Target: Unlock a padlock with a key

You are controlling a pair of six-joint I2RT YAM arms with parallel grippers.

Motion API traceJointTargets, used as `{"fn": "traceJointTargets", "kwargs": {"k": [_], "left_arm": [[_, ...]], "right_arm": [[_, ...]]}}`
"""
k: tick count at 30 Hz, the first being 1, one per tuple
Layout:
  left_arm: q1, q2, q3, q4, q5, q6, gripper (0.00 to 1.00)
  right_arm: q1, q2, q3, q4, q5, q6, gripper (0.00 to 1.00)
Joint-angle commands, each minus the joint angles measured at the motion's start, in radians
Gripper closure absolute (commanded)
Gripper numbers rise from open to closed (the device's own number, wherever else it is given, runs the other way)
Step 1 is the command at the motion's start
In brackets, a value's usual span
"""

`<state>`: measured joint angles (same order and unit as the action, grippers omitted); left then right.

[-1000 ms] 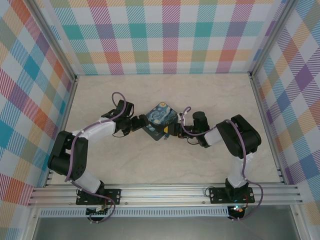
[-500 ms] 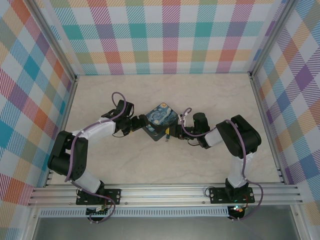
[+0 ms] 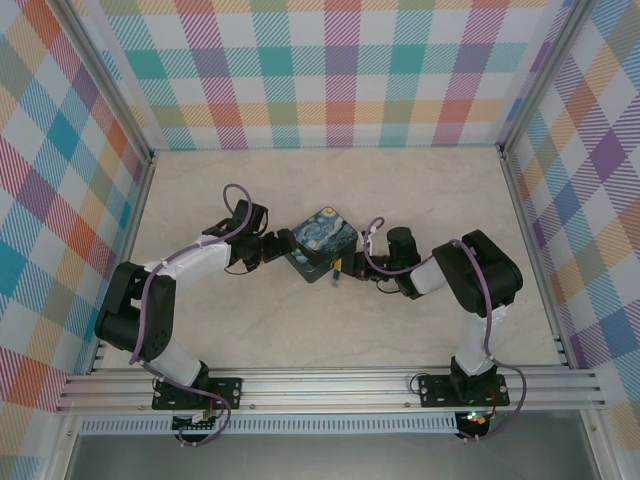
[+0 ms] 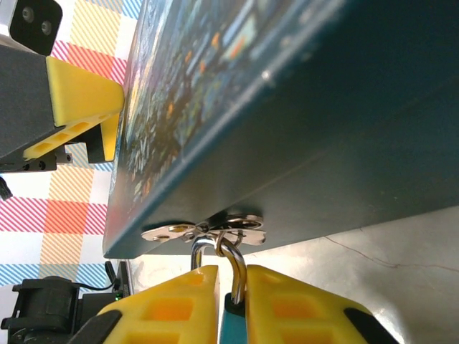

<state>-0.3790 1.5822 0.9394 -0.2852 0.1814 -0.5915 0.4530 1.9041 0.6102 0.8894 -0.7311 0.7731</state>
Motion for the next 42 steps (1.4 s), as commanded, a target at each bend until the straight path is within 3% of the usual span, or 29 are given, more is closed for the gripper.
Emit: {"fn": "traceJointTargets", "kwargs": {"k": [1,10,23,34,42], "left_arm": [[-0.009,0.024,-0.029,-0.126,-0.07,-0.002,0.1],[-0.009,0.01,-0.042,-0.135,-0.085,-0.002,0.1],[-0.014,0.009,-0.067,-0.133,-0.097,0.0,0.1],[-0.014,0.009,-0.058,-0.133,-0.096,0.0,0.09],[0.01,0.011,-0.015,-0.167,-0.125,0.038,0.08]], "right_arm": [[0.0,-0.017,0.01,0.052,-0.028,-0.008,0.89],[-0.001,-0.058,-0.006,-0.042,0.057,0.005,1.0],[0.0,-0.092,-0.076,0.092,0.255,0.252,1.0],[0.0,-0.1,-0.071,0.171,0.351,0.418,1.0],[-0.006,-0.2,-0.097,-0.003,0.394,0.304,1.0]]}}
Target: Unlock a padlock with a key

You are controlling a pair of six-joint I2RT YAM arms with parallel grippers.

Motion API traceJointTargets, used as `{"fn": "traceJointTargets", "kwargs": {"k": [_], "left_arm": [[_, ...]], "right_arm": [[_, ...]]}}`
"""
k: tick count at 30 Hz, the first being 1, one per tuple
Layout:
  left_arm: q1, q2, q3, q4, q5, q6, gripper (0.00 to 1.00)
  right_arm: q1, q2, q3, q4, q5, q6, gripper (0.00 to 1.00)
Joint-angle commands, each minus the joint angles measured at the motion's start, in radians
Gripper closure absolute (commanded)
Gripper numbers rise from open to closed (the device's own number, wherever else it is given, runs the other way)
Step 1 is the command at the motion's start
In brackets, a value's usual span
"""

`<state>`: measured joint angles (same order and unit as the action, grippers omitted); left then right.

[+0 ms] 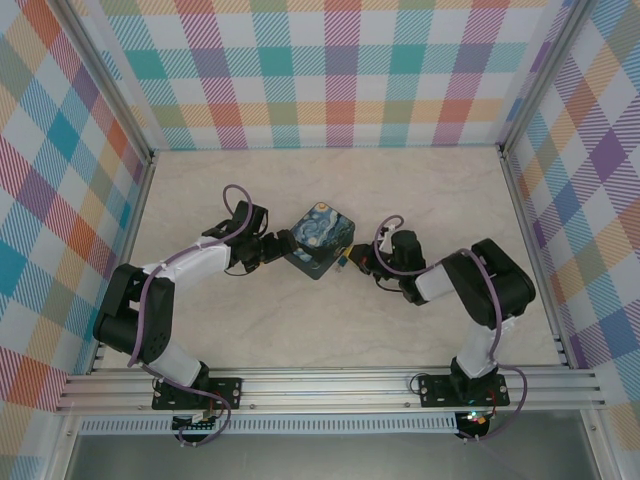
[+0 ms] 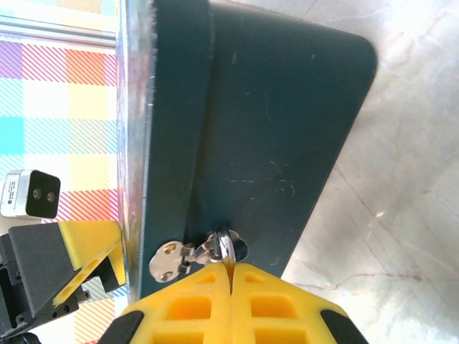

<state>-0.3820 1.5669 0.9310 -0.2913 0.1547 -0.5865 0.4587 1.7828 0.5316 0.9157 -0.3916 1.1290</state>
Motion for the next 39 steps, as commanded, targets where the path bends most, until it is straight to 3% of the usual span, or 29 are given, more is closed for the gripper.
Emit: {"fn": "traceJointTargets", "kwargs": {"k": [1,10,17,20,23,32,39], "left_arm": [[0.02,0.028,-0.001,-0.163,-0.098,0.037,0.08],[0.047,0.058,0.031,-0.152,-0.096,0.059,0.08],[0.088,0.112,0.102,-0.147,-0.102,0.1,0.07],[0.101,0.14,0.151,-0.147,-0.102,0.116,0.07],[0.112,0.153,0.199,-0.144,-0.092,0.126,0.07],[0.12,0.008,0.236,-0.096,-0.094,0.15,0.0],[0.12,-0.193,0.159,-0.081,-0.096,0.167,0.0]], "right_arm": [[-0.015,-0.1,-0.031,-0.058,0.069,-0.065,1.0],[-0.039,-0.263,-0.084,-0.242,0.082,-0.179,1.0],[-0.038,-0.502,-0.003,-0.764,0.036,-0.481,1.0],[-0.037,-0.559,0.071,-1.019,-0.008,-0.567,0.99],[-0.023,-0.591,0.11,-1.165,-0.055,-0.601,0.99],[0.074,-0.607,0.139,-1.338,-0.066,-0.537,0.98],[0.17,-0.485,0.223,-1.346,-0.014,-0.509,0.98]]}}
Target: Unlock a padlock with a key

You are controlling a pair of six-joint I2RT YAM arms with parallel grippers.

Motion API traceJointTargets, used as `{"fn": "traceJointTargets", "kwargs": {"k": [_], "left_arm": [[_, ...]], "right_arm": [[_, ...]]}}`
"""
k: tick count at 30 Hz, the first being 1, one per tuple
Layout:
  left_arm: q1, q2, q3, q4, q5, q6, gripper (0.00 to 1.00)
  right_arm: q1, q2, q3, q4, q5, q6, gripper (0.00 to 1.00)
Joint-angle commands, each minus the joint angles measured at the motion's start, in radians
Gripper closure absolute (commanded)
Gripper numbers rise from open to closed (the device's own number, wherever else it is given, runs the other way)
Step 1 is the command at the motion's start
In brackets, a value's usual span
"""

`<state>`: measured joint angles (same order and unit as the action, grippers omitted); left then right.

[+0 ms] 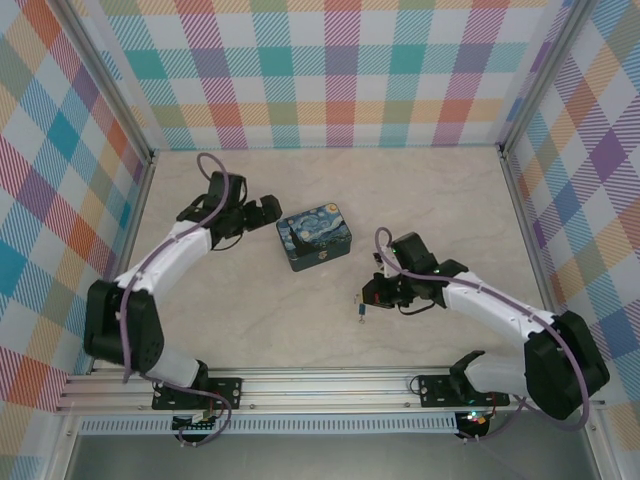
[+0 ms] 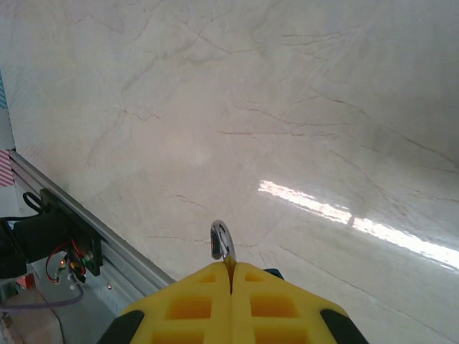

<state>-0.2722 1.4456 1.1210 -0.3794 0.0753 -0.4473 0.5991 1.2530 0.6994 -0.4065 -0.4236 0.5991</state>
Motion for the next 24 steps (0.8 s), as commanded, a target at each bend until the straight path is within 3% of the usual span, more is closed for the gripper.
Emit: {"fn": "traceJointTargets", "kwargs": {"k": [1,13,24], "left_arm": [[0.01,-0.098,-0.038,-0.003,-0.028,0.035,0.0],[0.011,-0.272,-0.028,-0.137,-0.133,0.096,0.0],[0.013,-0.322,-0.004,-0.163,-0.168,0.105,0.0]], "right_arm": [[0.039,0.073,0.068,-0.023,0.03,0.028,0.98],[0.078,0.378,0.208,0.083,0.059,0.026,0.98],[0.082,0.494,0.251,0.139,0.069,0.028,0.94]]}}
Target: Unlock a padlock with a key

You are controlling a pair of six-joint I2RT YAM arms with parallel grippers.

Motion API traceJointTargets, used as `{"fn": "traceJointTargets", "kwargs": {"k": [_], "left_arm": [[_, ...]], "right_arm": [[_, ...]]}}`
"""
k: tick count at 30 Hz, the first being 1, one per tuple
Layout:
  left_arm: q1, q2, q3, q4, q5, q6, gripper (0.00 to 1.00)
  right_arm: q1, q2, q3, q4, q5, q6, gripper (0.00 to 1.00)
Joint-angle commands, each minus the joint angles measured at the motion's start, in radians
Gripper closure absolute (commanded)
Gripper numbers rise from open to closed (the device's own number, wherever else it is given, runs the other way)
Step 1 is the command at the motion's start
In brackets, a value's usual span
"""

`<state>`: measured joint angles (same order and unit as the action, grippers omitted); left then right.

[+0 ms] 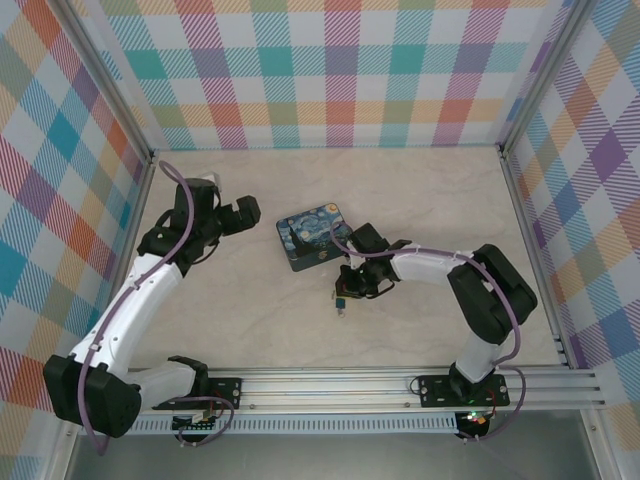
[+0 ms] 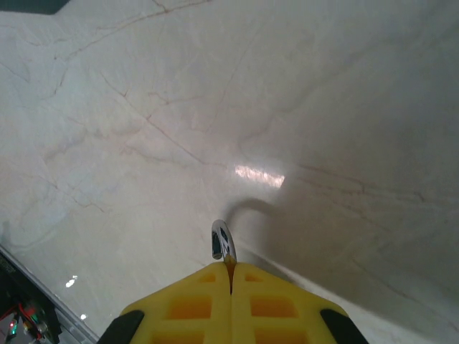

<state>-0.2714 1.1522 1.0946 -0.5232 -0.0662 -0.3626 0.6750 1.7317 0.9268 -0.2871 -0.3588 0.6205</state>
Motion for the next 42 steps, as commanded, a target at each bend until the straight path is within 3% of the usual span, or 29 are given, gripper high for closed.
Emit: {"fn": "traceJointTargets", "kwargs": {"k": [1,10,17,24,29,35,42], "left_arm": [[0.012,-0.031,0.022,-0.021,-0.03,0.022,0.0],[0.012,-0.094,0.021,-0.031,-0.089,0.013,0.0],[0.012,-0.171,-0.006,-0.03,-0.188,0.011,0.0],[0.012,-0.305,-0.101,0.028,-0.28,0.007,0.0],[0.012,-0.386,-0.168,0.059,-0.3,0.034,0.0],[0.012,-0.418,-0.233,0.092,-0.32,0.078,0.0],[0.012,-0.403,-0.298,0.186,-0.288,0.124,0.0]], "right_arm": [[0.006,0.018,0.024,0.024,0.006,0.006,0.93],[0.005,-0.094,0.007,-0.009,0.097,-0.043,0.67],[-0.017,-0.304,0.005,-0.121,0.308,-0.141,0.51],[-0.096,-0.551,-0.076,-0.088,0.481,-0.235,0.42],[-0.198,-0.707,-0.176,-0.001,0.52,-0.266,0.29],[-0.297,-0.835,-0.262,0.041,0.616,-0.32,0.0],[-0.36,-0.893,-0.352,0.142,0.707,-0.472,0.0]]}}
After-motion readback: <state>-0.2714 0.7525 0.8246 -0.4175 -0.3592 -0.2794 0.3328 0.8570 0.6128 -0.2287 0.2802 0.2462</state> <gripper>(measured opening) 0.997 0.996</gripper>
